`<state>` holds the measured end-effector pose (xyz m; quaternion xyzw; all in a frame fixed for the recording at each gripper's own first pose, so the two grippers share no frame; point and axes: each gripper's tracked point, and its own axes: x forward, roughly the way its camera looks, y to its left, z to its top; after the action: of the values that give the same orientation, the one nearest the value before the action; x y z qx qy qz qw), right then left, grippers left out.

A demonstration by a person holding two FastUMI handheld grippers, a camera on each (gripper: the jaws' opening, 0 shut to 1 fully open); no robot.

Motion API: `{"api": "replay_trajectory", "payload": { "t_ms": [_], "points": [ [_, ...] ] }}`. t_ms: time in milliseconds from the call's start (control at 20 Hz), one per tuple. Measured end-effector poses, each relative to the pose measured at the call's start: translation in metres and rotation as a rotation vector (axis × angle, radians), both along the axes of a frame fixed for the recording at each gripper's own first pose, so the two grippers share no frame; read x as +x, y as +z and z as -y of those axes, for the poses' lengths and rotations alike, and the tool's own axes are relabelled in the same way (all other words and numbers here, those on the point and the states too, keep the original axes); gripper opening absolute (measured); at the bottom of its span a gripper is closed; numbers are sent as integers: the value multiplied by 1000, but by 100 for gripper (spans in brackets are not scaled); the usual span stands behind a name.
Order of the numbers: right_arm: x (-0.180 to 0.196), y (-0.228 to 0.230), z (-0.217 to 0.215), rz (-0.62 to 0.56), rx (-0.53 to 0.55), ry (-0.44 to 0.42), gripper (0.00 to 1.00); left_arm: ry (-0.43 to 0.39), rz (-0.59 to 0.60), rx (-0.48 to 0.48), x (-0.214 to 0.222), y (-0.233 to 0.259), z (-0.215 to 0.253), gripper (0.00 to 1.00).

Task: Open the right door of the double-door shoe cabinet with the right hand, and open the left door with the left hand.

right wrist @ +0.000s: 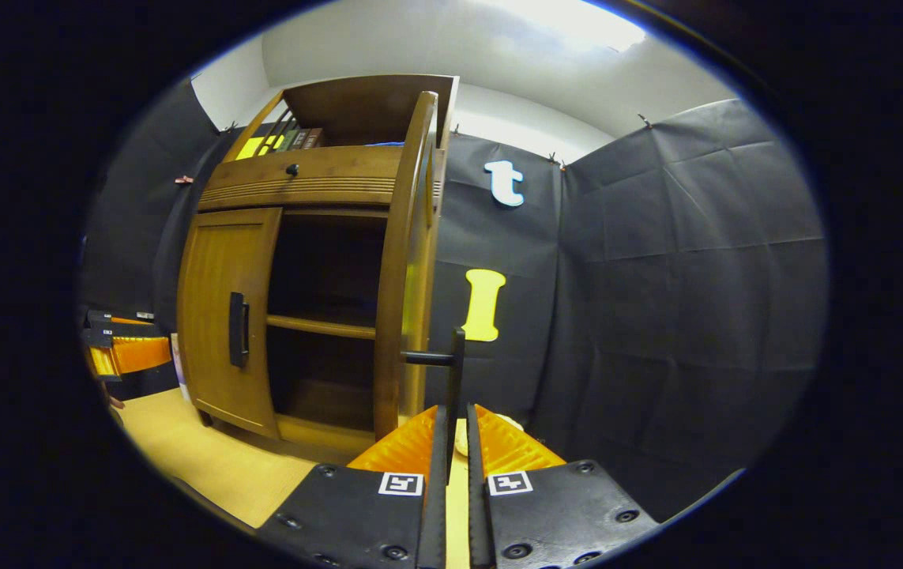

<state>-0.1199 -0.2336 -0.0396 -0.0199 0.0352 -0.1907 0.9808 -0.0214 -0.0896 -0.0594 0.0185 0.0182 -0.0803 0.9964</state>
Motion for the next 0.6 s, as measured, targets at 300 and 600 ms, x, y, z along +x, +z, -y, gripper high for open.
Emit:
{"api": "replay_trajectory", "payload": {
  "t_ms": [300,600],
  "points": [
    [-10,3,35,28,2,-42,15,112,-14,-17,49,-15,-22,78],
    [-16,-4,31,21,-8,51,16,219,37,20,101,-12,-55,78]
  ]
}}
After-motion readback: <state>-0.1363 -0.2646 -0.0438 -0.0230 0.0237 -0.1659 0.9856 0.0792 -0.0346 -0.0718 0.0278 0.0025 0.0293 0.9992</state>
